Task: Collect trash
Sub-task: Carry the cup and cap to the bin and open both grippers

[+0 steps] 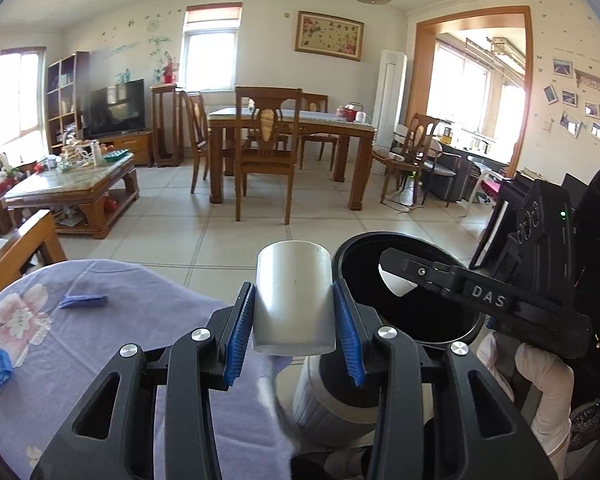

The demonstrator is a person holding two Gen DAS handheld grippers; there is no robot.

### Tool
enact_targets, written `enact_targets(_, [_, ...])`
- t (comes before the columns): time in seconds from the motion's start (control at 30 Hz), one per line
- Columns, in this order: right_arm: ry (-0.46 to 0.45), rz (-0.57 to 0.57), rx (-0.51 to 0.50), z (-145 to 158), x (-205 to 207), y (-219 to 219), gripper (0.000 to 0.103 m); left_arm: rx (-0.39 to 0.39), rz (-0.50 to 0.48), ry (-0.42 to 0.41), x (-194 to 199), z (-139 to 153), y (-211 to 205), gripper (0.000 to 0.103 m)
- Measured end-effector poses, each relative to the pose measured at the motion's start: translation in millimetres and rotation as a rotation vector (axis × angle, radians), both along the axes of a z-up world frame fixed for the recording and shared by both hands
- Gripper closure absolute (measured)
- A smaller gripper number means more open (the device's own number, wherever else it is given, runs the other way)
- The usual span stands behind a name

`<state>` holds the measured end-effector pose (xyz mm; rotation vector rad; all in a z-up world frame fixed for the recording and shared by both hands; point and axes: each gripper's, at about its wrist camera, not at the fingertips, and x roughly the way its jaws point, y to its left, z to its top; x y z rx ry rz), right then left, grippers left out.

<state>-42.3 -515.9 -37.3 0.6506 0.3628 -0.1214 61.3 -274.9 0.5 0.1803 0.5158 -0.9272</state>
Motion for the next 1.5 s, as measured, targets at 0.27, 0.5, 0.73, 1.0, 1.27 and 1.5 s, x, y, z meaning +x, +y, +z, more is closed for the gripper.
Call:
enact_targets(0.27, [0.051,-0.251,0.134,-43.6,-43.3,-94.6,0.065,-0.007,-0.143,0.071,-8.2,-30.8,-92.5,0.064])
enact_targets(0.5, [0.091,-0.349,0.214,-84.0,-60.5,-130.8,0.065,0.067,-0.207,0.162,-2.0,-81.7,-154.1,0.064])
enact_targets(0.73, [0.087,-0.371,0.241,-97.8,-61.4,-140.6,0.065,0.128,-0.216,0.216,6.4,-110.3,-175.0,0.064])
enact_targets(1.0, [0.097,-0.372,0.236,-99.1,-58.9,-131.0,0.065,0.179,-0.215,0.187,3.3,-107.4,-186.0,0.063])
enact_targets(1.27, [0.101,-0.364,0.232,-94.9,-57.2,-126.9,0.061,0.195,-0.202,0.173,2.4,-104.2,-178.4,0.061])
enact_targets(1.5, [0.069,-0.367,0.203,-89.2,-58.4,-116.1,0.037,0.167,-0.186,0.099,-4.5,-95.8,-166.1,0.032])
